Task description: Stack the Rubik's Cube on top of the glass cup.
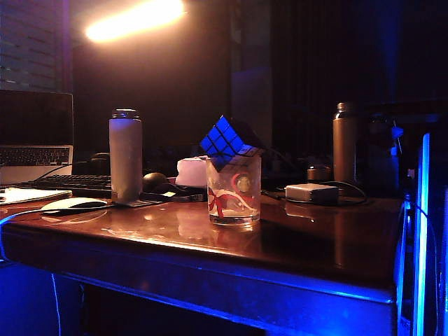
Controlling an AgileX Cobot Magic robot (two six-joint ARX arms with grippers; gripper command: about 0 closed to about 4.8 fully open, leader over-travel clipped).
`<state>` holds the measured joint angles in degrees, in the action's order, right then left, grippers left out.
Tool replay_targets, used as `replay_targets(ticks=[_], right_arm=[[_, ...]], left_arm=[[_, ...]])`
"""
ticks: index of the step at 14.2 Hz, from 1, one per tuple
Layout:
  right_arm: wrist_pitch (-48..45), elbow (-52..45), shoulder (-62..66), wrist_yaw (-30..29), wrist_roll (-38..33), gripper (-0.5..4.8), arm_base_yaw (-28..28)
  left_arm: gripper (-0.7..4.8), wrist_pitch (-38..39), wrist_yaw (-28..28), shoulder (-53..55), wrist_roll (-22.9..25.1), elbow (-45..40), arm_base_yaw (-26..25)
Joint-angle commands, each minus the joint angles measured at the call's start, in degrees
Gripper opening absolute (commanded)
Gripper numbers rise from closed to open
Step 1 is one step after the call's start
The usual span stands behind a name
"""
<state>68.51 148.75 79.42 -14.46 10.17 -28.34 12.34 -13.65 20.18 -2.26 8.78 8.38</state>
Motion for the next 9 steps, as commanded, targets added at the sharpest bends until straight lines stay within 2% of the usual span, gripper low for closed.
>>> replay_targets(ticks=[1, 7, 9], right_arm=[[1.3, 0.1, -1.4, 0.8, -0.1, 0.00, -0.1], [3.4, -0.2, -1.7, 0.7, 0.6, 0.00, -0.1], [-0.9, -6.1, -3.1, 1.8, 2.0, 0.00, -0.1]], left_arm=[[-0.02, -0.4, -0.1, 0.0, 0.3, 0.2, 0.0], [-0.02, -0.4, -0.1, 0.0, 0.3, 0.2, 0.0], [-0.02, -0.4, -0.1, 0.0, 0.3, 0.2, 0.0]])
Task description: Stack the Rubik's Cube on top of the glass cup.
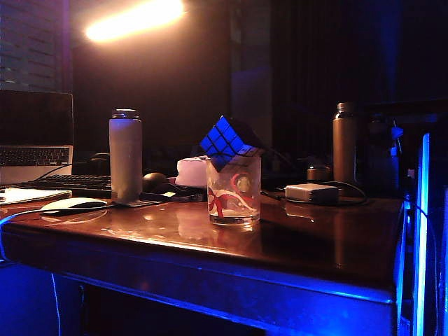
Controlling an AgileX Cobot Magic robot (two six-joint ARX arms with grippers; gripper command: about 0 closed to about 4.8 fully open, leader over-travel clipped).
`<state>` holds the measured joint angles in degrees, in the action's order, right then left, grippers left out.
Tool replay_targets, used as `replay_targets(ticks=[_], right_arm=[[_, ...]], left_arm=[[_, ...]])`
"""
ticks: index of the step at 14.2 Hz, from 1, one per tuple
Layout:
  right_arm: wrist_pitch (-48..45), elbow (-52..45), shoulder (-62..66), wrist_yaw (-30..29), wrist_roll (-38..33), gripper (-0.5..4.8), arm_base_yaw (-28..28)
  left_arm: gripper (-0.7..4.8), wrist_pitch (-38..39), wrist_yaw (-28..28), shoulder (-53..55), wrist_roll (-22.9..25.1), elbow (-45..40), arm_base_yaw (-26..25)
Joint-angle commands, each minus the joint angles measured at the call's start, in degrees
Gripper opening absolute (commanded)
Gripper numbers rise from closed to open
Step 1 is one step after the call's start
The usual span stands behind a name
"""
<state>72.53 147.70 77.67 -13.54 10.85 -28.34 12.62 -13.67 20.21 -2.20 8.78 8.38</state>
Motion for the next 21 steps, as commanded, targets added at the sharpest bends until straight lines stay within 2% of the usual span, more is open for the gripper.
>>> replay_targets(ticks=[1, 5, 10, 13, 15, 19, 21], right_arm=[[-9.7, -10.9, -3.0, 0.9, 1.3, 0.00, -0.1], [-33.0, -45.5, -14.1, 3.6, 1.2, 0.00, 0.0], [-49.1, -78.4, -26.3, 3.6, 1.2, 0.00, 0.4], [-54.0, -91.8, -34.5, 4.7, 1.2, 0.00, 1.7], [-55.1, -99.1, -40.4, 4.9, -0.3, 0.00, 5.2], [-56.2, -110.6, -51.8, 4.9, -8.2, 0.00, 14.6], [-55.7, -114.6, -56.8, 4.9, -9.8, 0.00, 16.7]], left_arm=[[-0.02, -0.7, -0.1, 0.0, 0.2, 0.2, 0.0], [-0.02, -0.7, -0.1, 0.0, 0.2, 0.2, 0.0], [-0.02, -0.7, -0.1, 0.0, 0.2, 0.2, 0.0], [-0.02, -0.7, 0.0, 0.0, 0.2, 0.2, 0.0], [-0.02, -0.7, -0.1, 0.0, 0.2, 0.2, 0.0], [-0.02, -0.7, 0.0, 0.0, 0.2, 0.2, 0.0], [-0.02, -0.7, -0.1, 0.0, 0.2, 0.2, 0.0]])
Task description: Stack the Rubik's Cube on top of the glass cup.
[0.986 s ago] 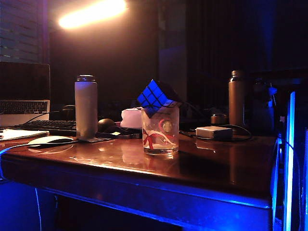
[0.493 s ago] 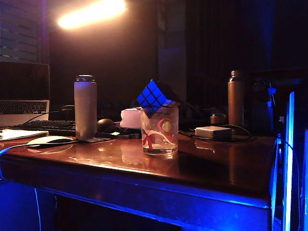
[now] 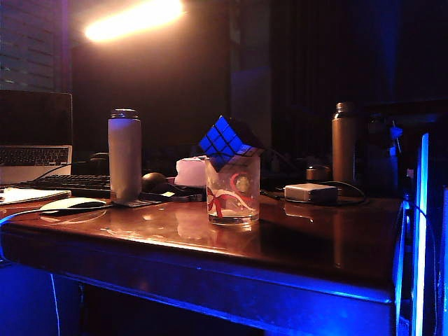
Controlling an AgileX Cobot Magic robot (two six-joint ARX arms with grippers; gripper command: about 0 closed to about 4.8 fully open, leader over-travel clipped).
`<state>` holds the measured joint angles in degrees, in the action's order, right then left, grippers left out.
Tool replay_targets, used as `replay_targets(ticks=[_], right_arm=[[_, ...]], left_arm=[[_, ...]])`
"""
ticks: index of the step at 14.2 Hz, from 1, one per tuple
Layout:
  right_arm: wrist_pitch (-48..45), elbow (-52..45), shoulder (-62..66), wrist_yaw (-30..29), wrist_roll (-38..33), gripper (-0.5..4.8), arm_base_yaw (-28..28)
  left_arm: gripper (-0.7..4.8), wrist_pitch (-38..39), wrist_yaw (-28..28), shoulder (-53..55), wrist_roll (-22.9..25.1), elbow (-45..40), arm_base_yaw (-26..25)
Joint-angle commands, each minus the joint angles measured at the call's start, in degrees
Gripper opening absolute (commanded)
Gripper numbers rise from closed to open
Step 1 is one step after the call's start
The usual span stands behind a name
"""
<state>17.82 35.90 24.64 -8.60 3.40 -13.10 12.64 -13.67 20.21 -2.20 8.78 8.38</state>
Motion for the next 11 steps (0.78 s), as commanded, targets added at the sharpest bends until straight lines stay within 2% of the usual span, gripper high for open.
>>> replay_targets(ticks=[1, 7, 11], right_arm=[[-1.4, -4.8, -5.8, -0.1, -3.1, 0.00, 2.0], [0.3, -14.0, -11.9, -0.3, -3.9, 0.00, 5.1], [-1.4, -18.3, -16.2, -0.1, -3.9, 0.00, 5.3]], left_arm=[[-0.02, -0.7, -0.1, 0.0, 0.2, 0.2, 0.0], [-0.02, -0.7, -0.1, 0.0, 0.2, 0.2, 0.0], [-0.02, -0.7, -0.1, 0.0, 0.2, 0.2, 0.0]])
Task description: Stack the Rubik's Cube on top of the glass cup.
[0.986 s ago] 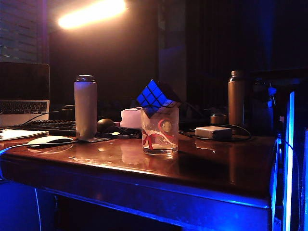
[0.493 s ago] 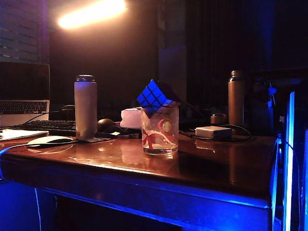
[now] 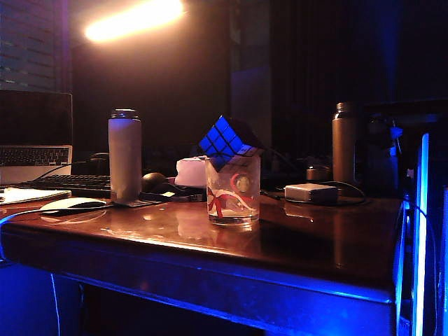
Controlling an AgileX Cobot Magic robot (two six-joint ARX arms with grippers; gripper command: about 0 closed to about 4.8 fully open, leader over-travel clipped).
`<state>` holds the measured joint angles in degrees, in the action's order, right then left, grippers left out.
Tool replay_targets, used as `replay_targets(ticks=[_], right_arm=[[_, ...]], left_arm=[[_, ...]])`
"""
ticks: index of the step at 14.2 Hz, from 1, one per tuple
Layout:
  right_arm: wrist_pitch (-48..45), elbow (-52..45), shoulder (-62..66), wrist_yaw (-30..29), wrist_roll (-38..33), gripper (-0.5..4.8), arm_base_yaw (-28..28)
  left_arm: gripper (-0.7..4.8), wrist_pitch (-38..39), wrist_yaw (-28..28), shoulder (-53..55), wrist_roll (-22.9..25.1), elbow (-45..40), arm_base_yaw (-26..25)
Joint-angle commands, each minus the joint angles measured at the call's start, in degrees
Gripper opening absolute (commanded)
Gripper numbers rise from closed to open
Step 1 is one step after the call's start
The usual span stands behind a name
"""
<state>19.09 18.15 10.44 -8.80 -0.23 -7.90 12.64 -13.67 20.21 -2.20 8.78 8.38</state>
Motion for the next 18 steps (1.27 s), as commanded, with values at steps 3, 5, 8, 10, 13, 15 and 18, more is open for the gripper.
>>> replay_targets(ticks=[3, 5, 8, 10, 13, 15, 18], right_arm=[[-1.5, -0.6, -3.6, 0.1, -0.3, 0.00, 3.8], [-1.4, -0.8, -3.6, 0.7, -1.8, 0.00, 5.1], [-1.4, -4.1, -3.6, 1.7, -5.4, 0.00, 5.3], [-1.4, -6.8, -3.7, 1.7, -5.4, 0.00, 5.3], [-1.9, -9.5, -4.8, 1.8, -5.3, 0.00, 5.3], [-1.3, -11.8, -5.0, 1.2, -5.3, 0.00, 5.3], [-1.3, -14.1, -5.0, 1.2, -5.3, 0.00, 5.3]], left_arm=[[-0.02, -0.7, -0.1, 0.0, 0.2, 0.2, 0.0], [-0.02, -0.7, -0.1, 0.0, 0.2, 0.2, 0.0], [-0.02, -0.7, -0.1, 0.0, 0.2, 0.2, 0.0], [-0.03, -0.7, -0.1, 0.0, 0.2, 0.2, 0.0], [-0.02, -0.7, -0.1, 0.0, 0.2, 0.2, 0.0], [-0.02, -0.7, -0.1, 0.0, 0.2, 0.2, 0.0], [-0.02, -0.7, -0.1, 0.0, 0.2, 0.2, 0.0]])
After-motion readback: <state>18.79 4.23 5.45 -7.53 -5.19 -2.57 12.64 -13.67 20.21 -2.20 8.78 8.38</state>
